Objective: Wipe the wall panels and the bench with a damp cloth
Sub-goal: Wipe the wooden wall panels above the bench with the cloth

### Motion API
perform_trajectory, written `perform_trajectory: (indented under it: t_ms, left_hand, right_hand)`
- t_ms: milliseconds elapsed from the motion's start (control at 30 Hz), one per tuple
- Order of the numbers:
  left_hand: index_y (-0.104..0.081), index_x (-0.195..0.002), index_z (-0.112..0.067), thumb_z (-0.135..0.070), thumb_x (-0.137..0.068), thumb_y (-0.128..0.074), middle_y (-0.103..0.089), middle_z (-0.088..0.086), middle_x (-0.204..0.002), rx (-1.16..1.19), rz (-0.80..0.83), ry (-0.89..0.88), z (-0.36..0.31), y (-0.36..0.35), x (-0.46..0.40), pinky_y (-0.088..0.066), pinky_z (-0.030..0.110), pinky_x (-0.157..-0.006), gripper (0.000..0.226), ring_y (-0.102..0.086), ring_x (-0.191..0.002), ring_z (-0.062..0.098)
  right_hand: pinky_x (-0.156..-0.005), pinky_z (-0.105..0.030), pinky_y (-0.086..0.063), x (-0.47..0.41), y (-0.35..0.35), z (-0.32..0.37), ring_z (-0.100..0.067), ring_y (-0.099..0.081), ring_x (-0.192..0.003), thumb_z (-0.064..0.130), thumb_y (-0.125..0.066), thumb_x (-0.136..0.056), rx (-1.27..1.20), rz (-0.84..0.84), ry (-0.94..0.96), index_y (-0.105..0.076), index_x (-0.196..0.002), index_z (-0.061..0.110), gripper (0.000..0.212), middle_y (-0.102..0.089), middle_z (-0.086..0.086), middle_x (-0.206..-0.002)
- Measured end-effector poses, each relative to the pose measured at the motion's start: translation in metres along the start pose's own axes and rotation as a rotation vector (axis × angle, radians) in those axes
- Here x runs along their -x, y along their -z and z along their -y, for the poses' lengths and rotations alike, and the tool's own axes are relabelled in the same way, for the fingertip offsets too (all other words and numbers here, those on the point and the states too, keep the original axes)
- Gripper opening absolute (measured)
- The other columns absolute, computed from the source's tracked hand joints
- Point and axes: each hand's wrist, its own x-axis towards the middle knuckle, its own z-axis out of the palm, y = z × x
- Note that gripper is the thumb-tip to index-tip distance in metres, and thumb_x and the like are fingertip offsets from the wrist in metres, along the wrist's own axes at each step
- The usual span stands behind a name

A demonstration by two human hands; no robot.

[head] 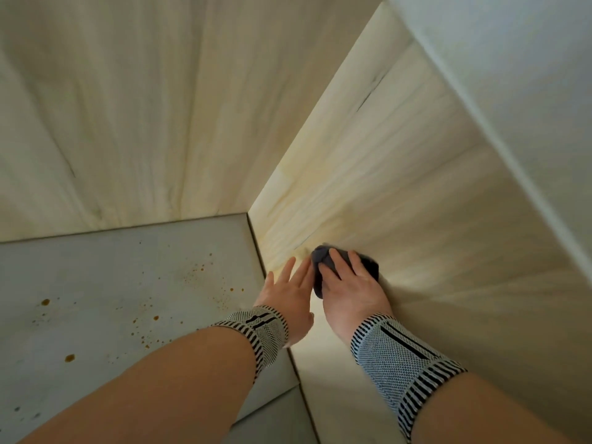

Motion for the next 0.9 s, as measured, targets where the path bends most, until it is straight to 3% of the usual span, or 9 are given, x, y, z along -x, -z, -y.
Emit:
perform_trajectory:
  t_ms: [367,500,733,900]
  left_hand:
    - [0.026,-0.151,-0.019,-0.036,-0.1,-0.044,0.029,-0.006,-0.16,-0.019,-0.183,-0.103,-0.067,0.094,0.043,-0.003,0.051,-0.123,0.088,0.02,-0.15,0.021]
    - [0.027,-0.151,-0.021,-0.034,-0.1,-0.044,0.032,-0.008,-0.158,0.001,-0.223,-0.127,-0.081,0.119,0.051,-0.001,0.049,-0.123,0.089,0.021,-0.15,0.019]
    - [0.028,-0.151,-0.016,-0.032,-0.099,-0.044,0.025,-0.003,-0.162,0.077,-0.28,-0.034,-0.071,0.161,0.028,-0.003,0.049,-0.123,0.09,0.015,-0.151,0.017]
    - [0.026,-0.152,-0.016,-0.035,-0.099,-0.045,0.023,-0.003,-0.163,0.082,-0.271,-0.019,-0.059,0.158,0.013,-0.004,0.049,-0.123,0.09,0.013,-0.151,0.017]
  right_hand:
    - [-0.114,-0.047,0.017,0.103,0.056,-0.065,-0.031,0.012,-0.148,0.027,-0.023,-0.104,-0.081,-0.199,-0.157,-0.012,-0.154,0.008,0.055,-0.001,-0.005,-0.163]
    - [-0.106,-0.046,0.024,0.124,0.07,-0.083,-0.032,0.014,-0.148,0.027,-0.022,-0.104,-0.069,-0.233,-0.169,-0.007,-0.155,0.007,0.056,0.004,-0.007,-0.163]
    - [-0.118,-0.049,0.006,0.081,0.114,-0.113,-0.03,0.008,-0.149,0.033,-0.027,-0.103,-0.026,-0.374,-0.209,-0.013,-0.155,0.014,0.058,-0.007,-0.003,-0.163]
    - [-0.116,-0.05,0.014,0.07,0.108,-0.105,-0.033,0.012,-0.148,0.032,-0.028,-0.103,-0.015,-0.322,-0.26,0.0,-0.155,0.009,0.063,0.002,-0.007,-0.163]
